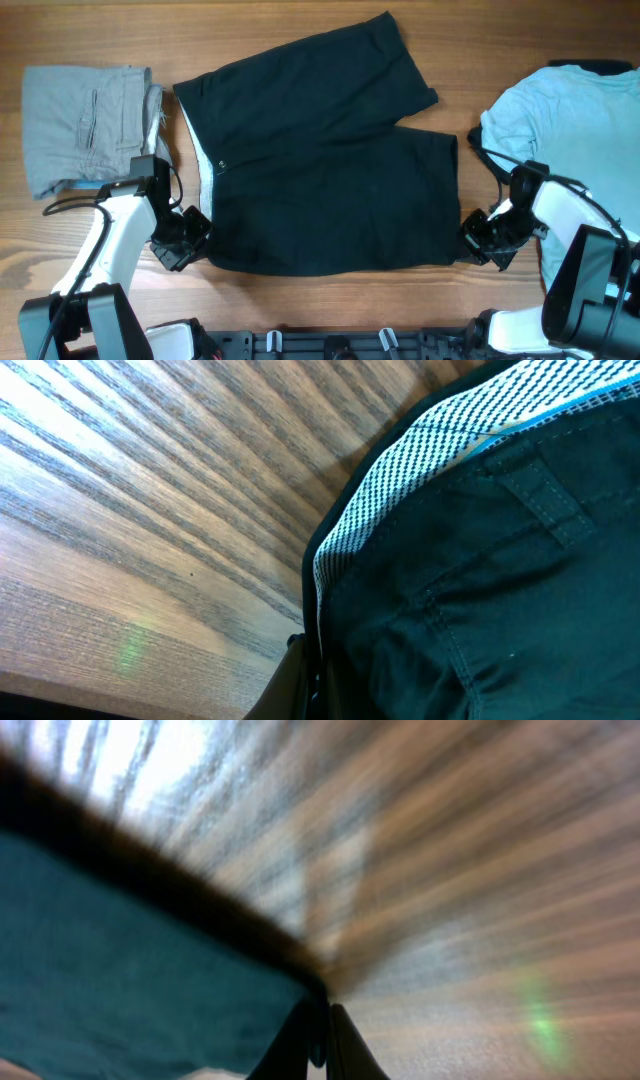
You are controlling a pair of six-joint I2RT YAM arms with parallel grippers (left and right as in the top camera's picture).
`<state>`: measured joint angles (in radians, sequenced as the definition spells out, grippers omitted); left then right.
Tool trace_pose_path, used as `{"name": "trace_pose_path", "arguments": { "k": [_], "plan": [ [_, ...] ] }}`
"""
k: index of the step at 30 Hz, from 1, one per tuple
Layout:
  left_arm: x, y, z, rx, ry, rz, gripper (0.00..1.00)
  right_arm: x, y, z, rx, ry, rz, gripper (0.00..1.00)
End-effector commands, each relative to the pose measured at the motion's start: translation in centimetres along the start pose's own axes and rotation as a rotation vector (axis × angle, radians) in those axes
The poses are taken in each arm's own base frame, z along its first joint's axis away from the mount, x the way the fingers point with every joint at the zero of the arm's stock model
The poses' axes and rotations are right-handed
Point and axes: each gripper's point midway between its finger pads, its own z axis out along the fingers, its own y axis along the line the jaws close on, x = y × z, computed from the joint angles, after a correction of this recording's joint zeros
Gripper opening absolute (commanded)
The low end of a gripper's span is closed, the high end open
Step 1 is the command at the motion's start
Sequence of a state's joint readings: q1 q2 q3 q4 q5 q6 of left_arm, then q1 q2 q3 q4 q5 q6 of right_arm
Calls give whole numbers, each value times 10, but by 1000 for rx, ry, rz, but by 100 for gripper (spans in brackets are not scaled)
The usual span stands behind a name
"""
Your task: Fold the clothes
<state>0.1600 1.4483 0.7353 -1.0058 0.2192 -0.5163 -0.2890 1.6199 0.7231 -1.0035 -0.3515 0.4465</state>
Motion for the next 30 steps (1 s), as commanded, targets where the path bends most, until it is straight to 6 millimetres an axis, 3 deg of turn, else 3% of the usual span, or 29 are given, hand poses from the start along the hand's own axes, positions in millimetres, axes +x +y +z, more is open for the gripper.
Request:
{"name": "trace_pose_path", "arguments": {
  "k": [1, 5, 10, 13, 15, 20, 22, 24, 25, 28, 30],
  "plan": [
    [-1, -5, -7, 24, -5, 14, 4, -15, 24, -40, -32, -62, -106, 4],
    [6, -6, -25, 13, 28, 58, 4, -24, 60, -119, -92, -222, -194, 4],
    [10, -19, -74, 16, 44, 88, 4, -36, 112, -233, -220, -506, -277, 4],
    [15, -22, -96, 17, 42, 90, 4, -28, 127, -280, -270, -614, -307, 4],
    [22, -20, -110, 19, 38, 103, 4, -20, 123, -287, -256, -613, -289, 4],
    [44, -10, -126, 30, 17, 142, 4, 5, 102, -281, -187, -564, -281, 4],
    [56, 2, -132, 4, 9, 148, 4, 22, 91, -288, -174, -600, -279, 4],
    [59, 8, -137, -6, -28, 154, 4, 29, 93, -302, -211, -670, -281, 4],
    [57, 6, -138, 1, -47, 157, 4, 26, 97, -308, -234, -702, -280, 4],
    [34, -6, -138, 32, -134, 167, 4, 3, 148, -341, -396, -844, -411, 4],
    [20, -15, -138, 55, -173, 167, 4, -9, 169, -345, -429, -872, -435, 4]
  ]
}}
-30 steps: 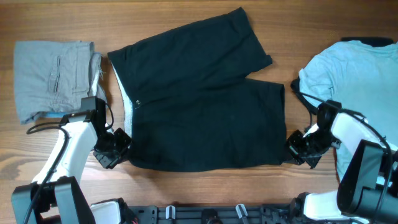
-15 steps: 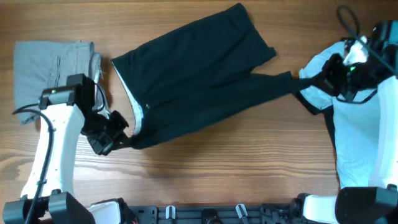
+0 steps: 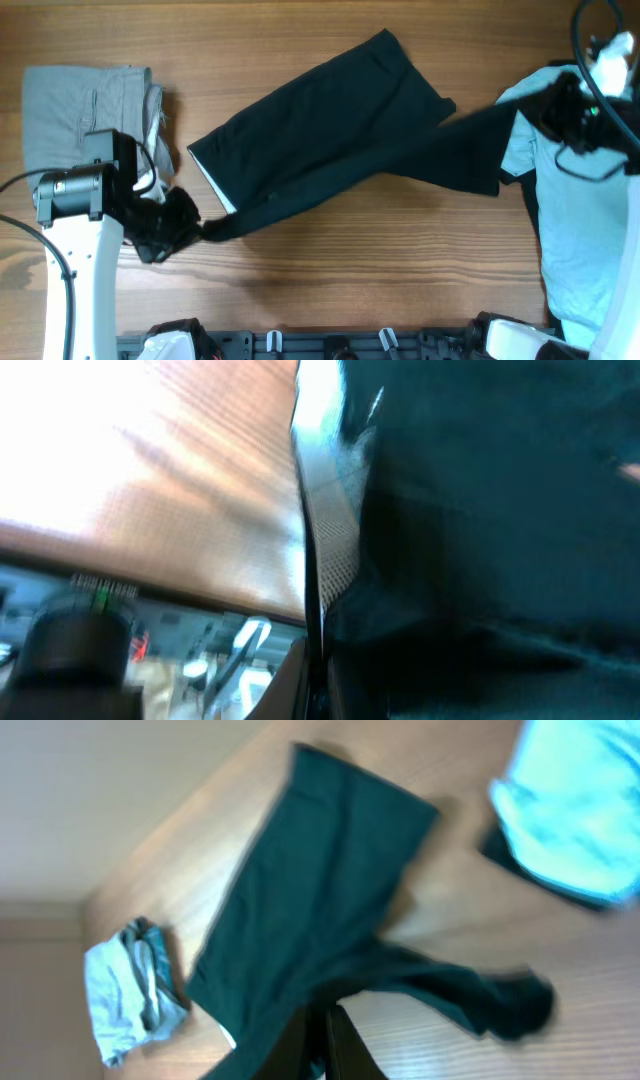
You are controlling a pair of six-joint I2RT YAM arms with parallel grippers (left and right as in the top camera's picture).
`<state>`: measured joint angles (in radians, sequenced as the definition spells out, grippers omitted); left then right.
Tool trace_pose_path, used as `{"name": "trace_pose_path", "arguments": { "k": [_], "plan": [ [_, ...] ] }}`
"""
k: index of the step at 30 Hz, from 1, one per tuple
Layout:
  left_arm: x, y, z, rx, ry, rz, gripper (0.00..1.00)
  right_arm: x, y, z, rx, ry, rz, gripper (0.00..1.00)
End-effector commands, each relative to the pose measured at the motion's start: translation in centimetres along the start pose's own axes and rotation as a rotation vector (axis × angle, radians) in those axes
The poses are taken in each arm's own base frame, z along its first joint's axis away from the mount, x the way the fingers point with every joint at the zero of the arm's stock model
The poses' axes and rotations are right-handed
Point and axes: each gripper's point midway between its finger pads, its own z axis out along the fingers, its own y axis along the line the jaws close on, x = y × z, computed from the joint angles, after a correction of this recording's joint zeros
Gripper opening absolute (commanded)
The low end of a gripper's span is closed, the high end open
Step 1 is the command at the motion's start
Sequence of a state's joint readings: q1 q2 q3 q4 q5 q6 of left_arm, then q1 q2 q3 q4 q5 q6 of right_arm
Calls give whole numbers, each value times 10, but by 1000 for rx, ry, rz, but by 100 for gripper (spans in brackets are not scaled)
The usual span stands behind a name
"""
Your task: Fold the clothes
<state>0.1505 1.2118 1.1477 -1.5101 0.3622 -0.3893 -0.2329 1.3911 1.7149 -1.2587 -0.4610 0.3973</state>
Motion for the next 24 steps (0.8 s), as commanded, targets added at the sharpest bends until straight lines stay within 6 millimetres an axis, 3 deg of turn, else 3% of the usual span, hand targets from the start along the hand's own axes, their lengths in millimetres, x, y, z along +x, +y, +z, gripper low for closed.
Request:
{"name": "trace_pose_path", "arguments": {
  "k": [1, 5, 8, 10, 15, 17, 18, 19, 20, 21, 24],
  "plan": [
    [-33, 22, -2, -142, -121, -9, 4, -47, -3, 21, 43, -125, -26, 4],
    [-53, 17, 9, -138, -127, -16, 4, -69, 5, 86, 12, -99, -47, 4],
    [-74, 12, 19, -130, -145, -27, 4, -86, -4, 149, -17, -70, -54, 4],
    [-89, 10, 25, -133, -171, -29, 4, -91, 3, 186, -96, -52, -88, 4],
    [-124, 4, 37, -127, -240, -13, 7, -102, 35, 239, -269, -91, -173, 4],
    [-136, 3, 45, -133, -245, -13, 16, -96, 40, 257, -279, -80, -180, 8],
    [-141, 3, 49, -132, -248, -12, 44, -94, 42, 265, -281, -79, -188, 38],
    [-145, 2, 53, -132, -250, -12, 66, -92, 42, 272, -283, -77, -195, 77],
    [-148, 2, 56, -132, -249, -12, 82, -89, 41, 278, -282, -72, -209, 89],
    [-149, 2, 57, -134, -245, -13, 87, -86, 37, 283, -270, -62, -229, 91],
    [-147, 0, 59, -120, -235, -11, 83, -78, 16, 286, -215, -16, -249, 92]
  ]
}}
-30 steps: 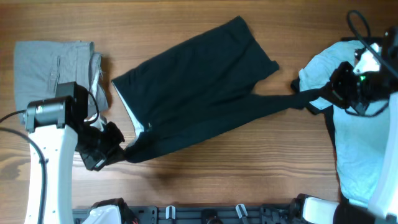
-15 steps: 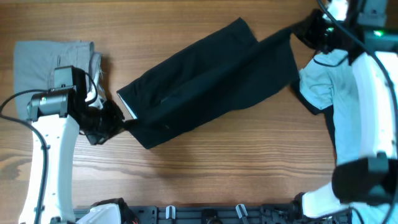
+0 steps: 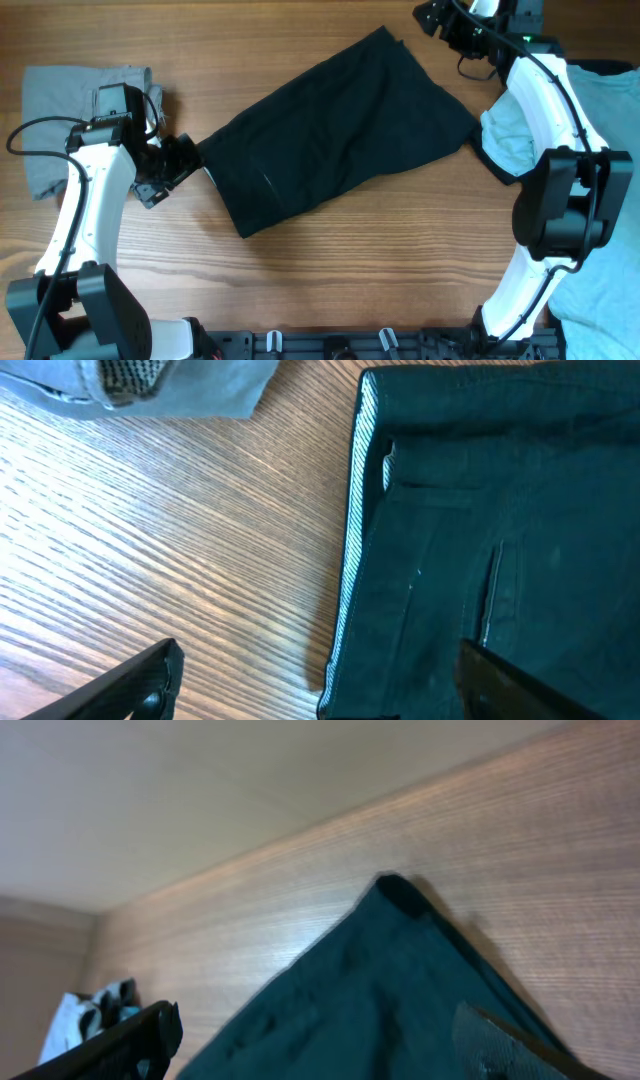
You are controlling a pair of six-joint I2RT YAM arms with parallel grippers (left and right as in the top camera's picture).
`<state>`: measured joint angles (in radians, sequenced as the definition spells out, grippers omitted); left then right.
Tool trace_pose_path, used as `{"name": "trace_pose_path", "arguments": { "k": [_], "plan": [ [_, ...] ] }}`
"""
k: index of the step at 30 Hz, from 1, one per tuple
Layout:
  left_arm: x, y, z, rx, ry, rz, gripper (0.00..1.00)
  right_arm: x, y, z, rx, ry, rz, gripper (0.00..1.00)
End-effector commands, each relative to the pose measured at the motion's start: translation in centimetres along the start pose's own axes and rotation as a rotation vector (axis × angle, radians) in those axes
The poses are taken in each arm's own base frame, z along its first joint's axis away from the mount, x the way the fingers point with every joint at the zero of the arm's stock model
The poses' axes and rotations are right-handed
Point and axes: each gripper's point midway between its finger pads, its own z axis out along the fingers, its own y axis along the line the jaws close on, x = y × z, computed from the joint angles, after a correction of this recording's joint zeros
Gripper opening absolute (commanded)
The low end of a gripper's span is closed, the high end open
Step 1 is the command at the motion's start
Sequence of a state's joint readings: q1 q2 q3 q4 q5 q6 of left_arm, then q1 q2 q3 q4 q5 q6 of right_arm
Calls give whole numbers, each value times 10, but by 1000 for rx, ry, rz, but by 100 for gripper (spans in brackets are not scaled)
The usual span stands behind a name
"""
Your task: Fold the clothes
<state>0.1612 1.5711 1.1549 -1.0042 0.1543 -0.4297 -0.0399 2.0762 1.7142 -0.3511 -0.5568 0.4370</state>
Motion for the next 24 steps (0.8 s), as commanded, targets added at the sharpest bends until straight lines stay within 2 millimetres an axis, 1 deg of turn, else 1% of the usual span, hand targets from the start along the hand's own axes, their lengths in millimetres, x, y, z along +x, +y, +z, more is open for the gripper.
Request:
{"name": "trace_pose_path", "arguments": {
  "k": [1, 2, 3, 4, 5, 6, 7, 8, 9, 10, 11, 12, 13, 14, 15, 16, 17, 18, 19, 20, 21, 22, 23, 24],
  "plan": [
    [-1, -1, 1, 12, 6, 4, 81, 9, -22, 1, 72, 47, -46, 92],
    [2, -7, 2, 34, 23, 22, 77, 16, -33, -2, 113, 74, -26, 91],
    [8, -15, 5, 63, 49, 69, 67, 28, -51, -9, 186, 121, 5, 90],
    [14, -21, 8, 74, 71, 102, 63, 40, -66, -16, 252, 167, 44, 88],
    [23, -26, 15, 77, 98, 138, 62, 50, -76, -22, 299, 204, 73, 88],
    [32, -29, 23, 67, 121, 161, 63, 64, -88, -31, 350, 260, 99, 88],
    [41, -32, 36, 55, 144, 189, 63, 75, -94, -39, 361, 314, 90, 87],
    [47, -34, 47, 50, 158, 206, 58, 82, -96, -43, 366, 346, 80, 87],
    [52, -34, 59, 44, 171, 217, 49, 88, -95, -45, 360, 373, 71, 86],
    [57, -32, 73, 37, 185, 225, 30, 95, -90, -47, 325, 411, 58, 85],
    [61, -27, 86, 25, 205, 222, 16, 102, -84, -48, 291, 441, 54, 83],
    [64, -21, 96, 9, 226, 214, 10, 107, -80, -48, 272, 461, 65, 82],
    [67, -4, 111, -58, 255, 190, 6, 115, -72, -50, 244, 496, 89, 80],
    [64, 23, 118, -184, 256, 131, 6, 124, -64, -50, 223, 530, 104, 79],
    [60, 50, 121, -306, 243, 54, 6, 132, -59, -51, 223, 560, 107, 78],
    [54, 68, 121, -359, 239, 1, 6, 138, -53, -49, 222, 581, 102, 78],
    [45, 81, 120, -359, 234, -54, 7, 144, -48, -46, 236, 598, 79, 78],
    [33, 89, 115, -344, 219, -105, 7, 147, -49, -43, 281, 602, 45, 78],
    [16, 89, 109, -279, 216, -111, 5, 147, -54, -39, 347, 588, 23, 78],
    [2, 83, 102, -208, 210, -98, 4, 144, -56, -32, 385, 561, -18, 74],
    [-18, 68, 92, -103, 192, -79, 7, 143, -52, -18, 373, 531, -74, 50],
    [-27, 56, 87, -47, 182, -55, 9, 147, -50, -12, 363, 523, -89, 35],
    [-34, 46, 82, -2, 168, -33, 10, 157, -49, -7, 366, 536, -76, 20],
    [-42, 34, 76, 29, 151, -11, 11, 170, -50, -5, 376, 562, -49, 9]
  ]
}}
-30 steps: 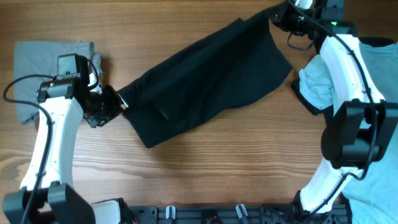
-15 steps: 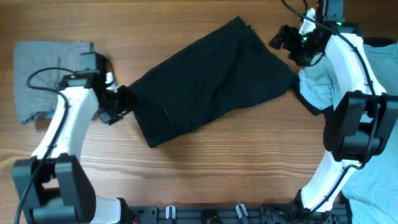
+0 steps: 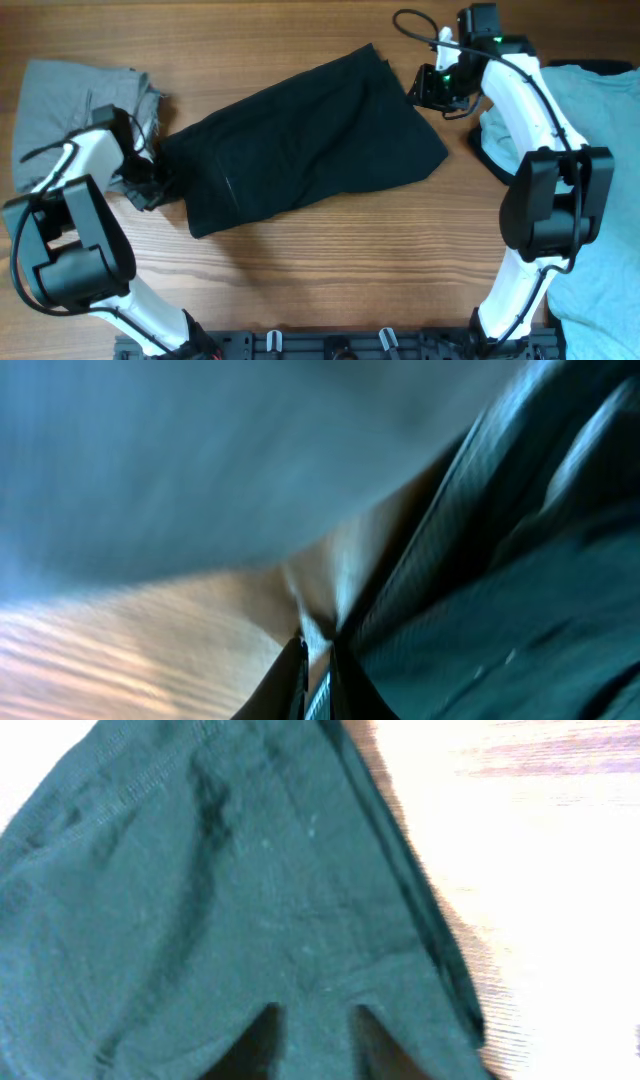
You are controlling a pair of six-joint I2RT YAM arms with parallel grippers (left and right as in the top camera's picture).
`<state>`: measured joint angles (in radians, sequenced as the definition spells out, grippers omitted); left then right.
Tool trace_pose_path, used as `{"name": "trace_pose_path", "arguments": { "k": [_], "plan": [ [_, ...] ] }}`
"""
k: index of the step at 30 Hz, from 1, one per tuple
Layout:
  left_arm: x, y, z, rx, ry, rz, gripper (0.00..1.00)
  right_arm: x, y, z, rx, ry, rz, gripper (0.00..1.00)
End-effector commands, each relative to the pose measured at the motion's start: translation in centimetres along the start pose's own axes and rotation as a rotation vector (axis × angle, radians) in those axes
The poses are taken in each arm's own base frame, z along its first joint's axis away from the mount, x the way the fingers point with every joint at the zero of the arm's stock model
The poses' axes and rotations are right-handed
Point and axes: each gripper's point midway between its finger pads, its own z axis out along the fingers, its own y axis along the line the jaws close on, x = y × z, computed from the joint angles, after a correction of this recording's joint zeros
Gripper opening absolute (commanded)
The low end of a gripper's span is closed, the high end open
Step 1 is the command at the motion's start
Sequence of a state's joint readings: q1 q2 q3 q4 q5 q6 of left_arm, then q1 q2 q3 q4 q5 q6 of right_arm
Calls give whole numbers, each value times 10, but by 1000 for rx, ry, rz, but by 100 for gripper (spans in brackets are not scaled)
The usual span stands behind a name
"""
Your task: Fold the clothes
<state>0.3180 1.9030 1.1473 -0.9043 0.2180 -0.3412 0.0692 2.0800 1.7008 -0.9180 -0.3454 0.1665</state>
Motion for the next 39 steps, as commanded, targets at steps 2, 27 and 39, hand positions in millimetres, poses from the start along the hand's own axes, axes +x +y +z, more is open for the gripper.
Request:
{"name": "trace_pose_path", "arguments": {
  "k": [2, 27, 39],
  "plan": [
    [-31, -33, -24, 71, -89, 147, 12, 64, -10, 45, 64, 191, 86, 4],
    [83, -53, 50, 157, 193, 349, 81, 92, -36, -11, -272, 201, 81, 46],
    [115, -60, 84, 396, 185, 422, 17, 83, -34, -7, -267, 169, 99, 42]
  ]
}}
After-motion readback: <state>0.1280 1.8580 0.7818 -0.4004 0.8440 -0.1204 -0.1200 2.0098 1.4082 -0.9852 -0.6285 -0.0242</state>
